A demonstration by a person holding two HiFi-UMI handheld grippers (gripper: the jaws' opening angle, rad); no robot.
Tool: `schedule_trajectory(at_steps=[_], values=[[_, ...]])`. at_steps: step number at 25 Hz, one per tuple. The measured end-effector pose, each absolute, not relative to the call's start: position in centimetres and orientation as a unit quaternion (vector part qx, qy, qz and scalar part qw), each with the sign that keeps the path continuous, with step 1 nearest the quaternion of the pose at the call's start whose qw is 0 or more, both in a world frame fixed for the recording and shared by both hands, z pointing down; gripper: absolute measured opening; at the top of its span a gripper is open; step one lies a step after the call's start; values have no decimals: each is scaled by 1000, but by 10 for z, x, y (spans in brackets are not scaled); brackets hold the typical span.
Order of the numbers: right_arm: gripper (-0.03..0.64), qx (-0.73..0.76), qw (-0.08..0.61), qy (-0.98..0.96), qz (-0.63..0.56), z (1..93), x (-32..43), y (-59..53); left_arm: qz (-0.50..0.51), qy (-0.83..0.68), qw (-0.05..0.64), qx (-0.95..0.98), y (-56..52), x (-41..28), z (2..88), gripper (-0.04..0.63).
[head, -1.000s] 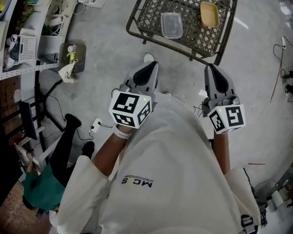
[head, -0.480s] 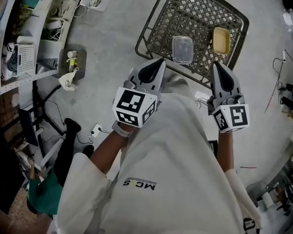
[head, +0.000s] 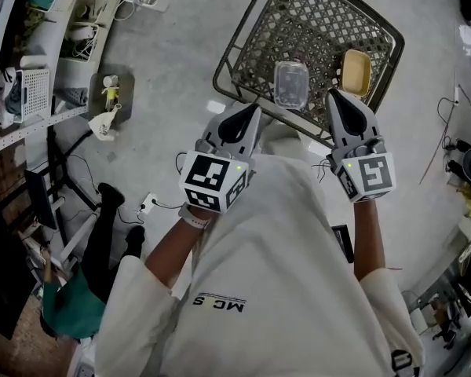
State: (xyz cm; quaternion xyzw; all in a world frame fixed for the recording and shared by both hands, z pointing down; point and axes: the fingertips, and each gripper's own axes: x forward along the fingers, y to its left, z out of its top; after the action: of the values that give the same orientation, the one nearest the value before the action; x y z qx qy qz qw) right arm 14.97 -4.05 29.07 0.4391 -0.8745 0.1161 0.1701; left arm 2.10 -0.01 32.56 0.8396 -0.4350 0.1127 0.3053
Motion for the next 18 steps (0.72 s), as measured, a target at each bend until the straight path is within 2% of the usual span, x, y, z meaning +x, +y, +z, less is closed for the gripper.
schedule_trajectory(at_steps=[7,18], values=[[18,402,187,-889,116,318,138,-73,130,-444,304,833,-11,16,347,21],[18,321,268,-902,105,395,114,-111,153,-449,327,817,-20,13,392,21]])
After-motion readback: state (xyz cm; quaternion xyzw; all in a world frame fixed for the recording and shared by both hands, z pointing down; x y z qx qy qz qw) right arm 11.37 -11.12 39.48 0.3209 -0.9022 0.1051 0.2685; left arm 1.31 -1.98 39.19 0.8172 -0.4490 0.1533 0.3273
